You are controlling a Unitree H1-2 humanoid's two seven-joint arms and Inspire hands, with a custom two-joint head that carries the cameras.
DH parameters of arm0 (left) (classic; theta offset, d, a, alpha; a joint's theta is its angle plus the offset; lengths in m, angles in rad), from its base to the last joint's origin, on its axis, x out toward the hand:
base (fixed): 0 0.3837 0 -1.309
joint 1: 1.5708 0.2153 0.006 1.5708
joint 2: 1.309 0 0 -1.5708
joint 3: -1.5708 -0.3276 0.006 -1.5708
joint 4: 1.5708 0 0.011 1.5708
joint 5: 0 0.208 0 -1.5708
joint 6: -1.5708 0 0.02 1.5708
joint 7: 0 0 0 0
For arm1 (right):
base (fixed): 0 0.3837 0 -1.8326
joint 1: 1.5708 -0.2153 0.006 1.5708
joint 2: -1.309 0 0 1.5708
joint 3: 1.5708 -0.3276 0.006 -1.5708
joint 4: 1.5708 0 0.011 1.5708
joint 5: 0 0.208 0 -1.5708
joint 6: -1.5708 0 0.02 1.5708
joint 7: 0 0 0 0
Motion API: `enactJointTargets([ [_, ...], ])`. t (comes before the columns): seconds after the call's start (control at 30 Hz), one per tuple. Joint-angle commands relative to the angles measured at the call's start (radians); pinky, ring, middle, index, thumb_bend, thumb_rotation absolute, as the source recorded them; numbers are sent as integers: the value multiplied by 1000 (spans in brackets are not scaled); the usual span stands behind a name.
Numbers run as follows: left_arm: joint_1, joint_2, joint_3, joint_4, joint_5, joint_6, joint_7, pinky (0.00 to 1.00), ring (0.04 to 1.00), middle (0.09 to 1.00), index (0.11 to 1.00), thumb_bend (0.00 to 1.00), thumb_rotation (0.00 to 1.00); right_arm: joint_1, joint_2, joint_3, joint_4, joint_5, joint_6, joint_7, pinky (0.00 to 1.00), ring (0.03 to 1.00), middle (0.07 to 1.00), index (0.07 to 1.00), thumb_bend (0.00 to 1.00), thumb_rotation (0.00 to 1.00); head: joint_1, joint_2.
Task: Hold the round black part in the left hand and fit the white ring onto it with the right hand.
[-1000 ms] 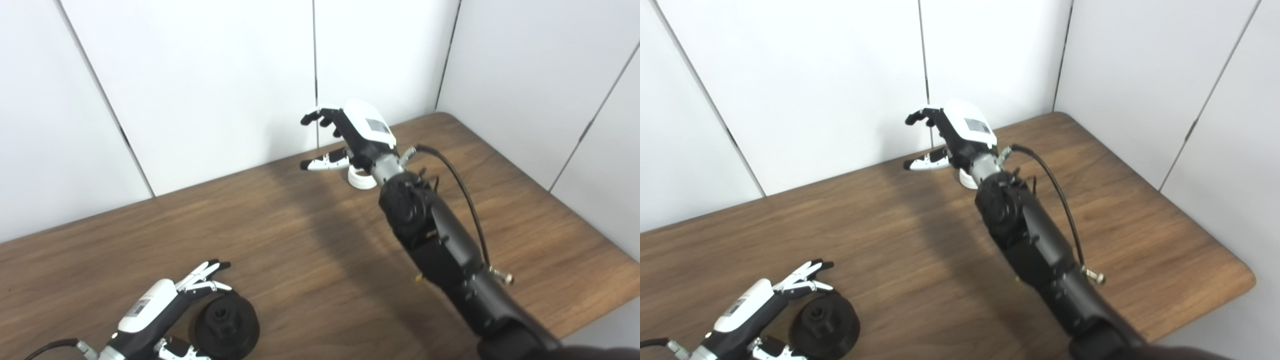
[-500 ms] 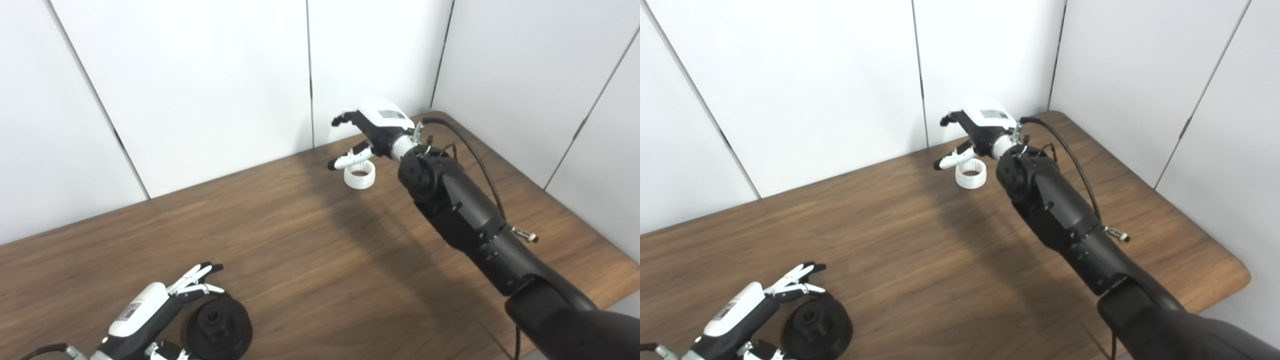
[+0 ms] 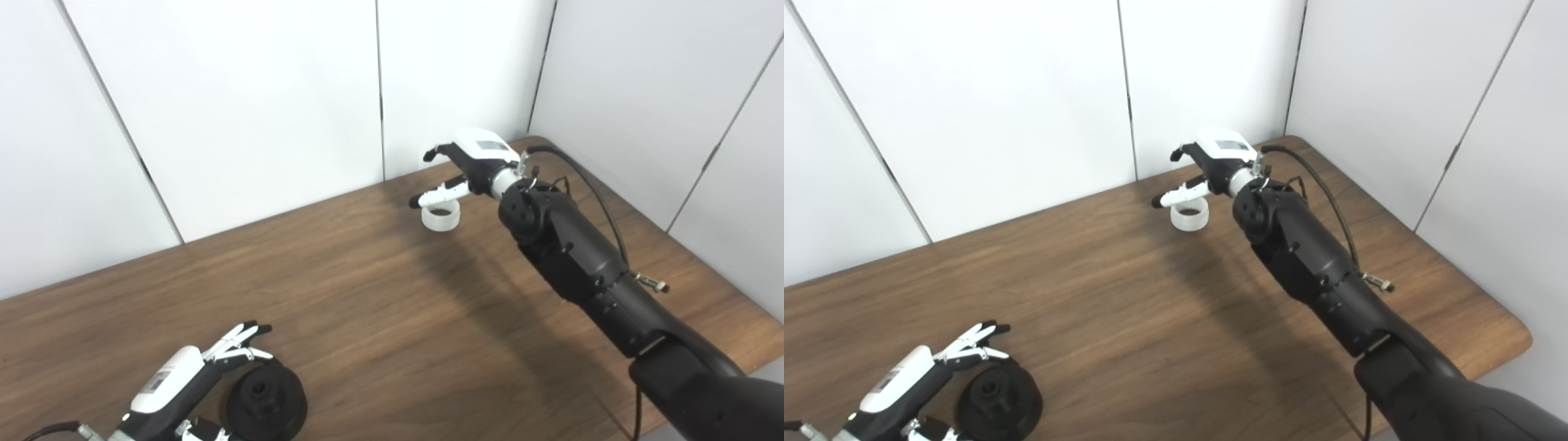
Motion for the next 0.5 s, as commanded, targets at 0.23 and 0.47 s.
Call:
enactJointTargets([
  [0.23,29,41,-2,11,26,16,-54,841,1000,961,488,522,63,-72,-65,11,54,49,10,67,811,933,956,869,892,690,10,5],
  [0.47,30,41,0,9,30,17,-62,850,1000,964,488,522,65,-96,-70,30,96,84,31,127,849,965,997,930,999,636,16,10],
])
